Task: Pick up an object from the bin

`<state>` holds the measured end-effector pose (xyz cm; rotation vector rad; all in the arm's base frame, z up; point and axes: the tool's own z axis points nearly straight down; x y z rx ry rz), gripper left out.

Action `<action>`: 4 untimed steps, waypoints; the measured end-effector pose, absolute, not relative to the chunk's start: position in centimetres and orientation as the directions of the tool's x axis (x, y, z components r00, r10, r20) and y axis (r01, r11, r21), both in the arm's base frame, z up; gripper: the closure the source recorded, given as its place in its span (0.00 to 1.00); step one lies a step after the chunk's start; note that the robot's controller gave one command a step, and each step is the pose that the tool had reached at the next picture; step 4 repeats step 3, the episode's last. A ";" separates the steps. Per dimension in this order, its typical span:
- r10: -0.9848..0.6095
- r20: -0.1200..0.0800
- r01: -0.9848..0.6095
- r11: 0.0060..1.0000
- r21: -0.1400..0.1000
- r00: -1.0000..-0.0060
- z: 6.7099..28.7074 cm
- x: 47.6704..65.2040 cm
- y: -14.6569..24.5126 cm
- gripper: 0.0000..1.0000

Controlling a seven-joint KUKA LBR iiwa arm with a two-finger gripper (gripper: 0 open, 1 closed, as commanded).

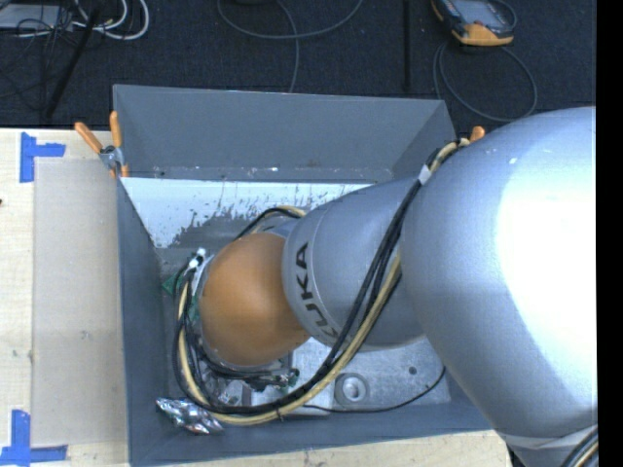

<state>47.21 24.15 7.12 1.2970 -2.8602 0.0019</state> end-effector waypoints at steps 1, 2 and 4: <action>-0.770 -0.007 -0.770 0.638 -0.004 -0.638 18.6 49.1 21.8 1.00; -0.764 -0.009 -0.764 0.645 -0.003 -0.645 32.1 49.8 22.4 1.00; -0.960 0.003 -0.960 0.279 0.005 -0.279 23.2 51.3 20.6 1.00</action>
Offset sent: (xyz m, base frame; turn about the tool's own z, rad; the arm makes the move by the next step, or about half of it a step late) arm 0.0162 -0.0233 0.1107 -0.0315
